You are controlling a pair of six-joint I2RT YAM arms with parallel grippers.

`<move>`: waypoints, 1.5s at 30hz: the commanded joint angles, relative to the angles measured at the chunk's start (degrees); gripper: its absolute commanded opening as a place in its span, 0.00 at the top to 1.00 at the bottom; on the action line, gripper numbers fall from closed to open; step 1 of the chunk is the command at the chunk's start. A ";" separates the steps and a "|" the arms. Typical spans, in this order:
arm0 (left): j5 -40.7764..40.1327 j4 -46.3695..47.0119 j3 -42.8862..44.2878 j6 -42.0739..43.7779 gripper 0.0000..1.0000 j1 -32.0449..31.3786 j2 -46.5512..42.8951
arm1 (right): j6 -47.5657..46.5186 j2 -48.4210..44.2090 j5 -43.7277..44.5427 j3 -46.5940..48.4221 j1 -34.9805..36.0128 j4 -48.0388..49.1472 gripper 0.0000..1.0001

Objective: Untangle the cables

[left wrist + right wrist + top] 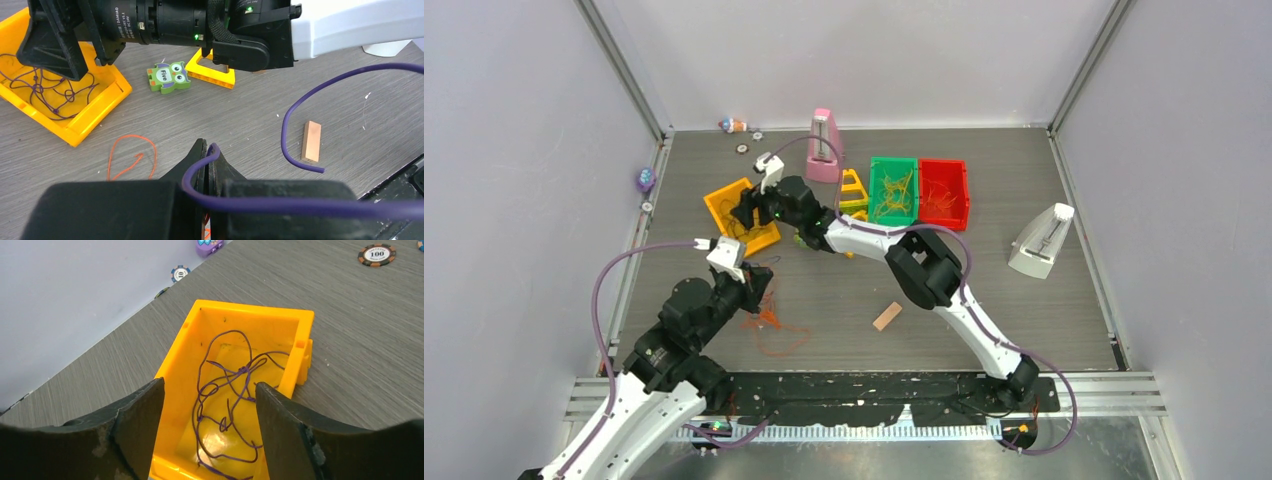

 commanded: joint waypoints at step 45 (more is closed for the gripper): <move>16.56 20.13 9.71 -4.87 0.11 -6.46 29.35 | -1.55 -92.88 1.96 -79.35 -9.47 -15.18 0.06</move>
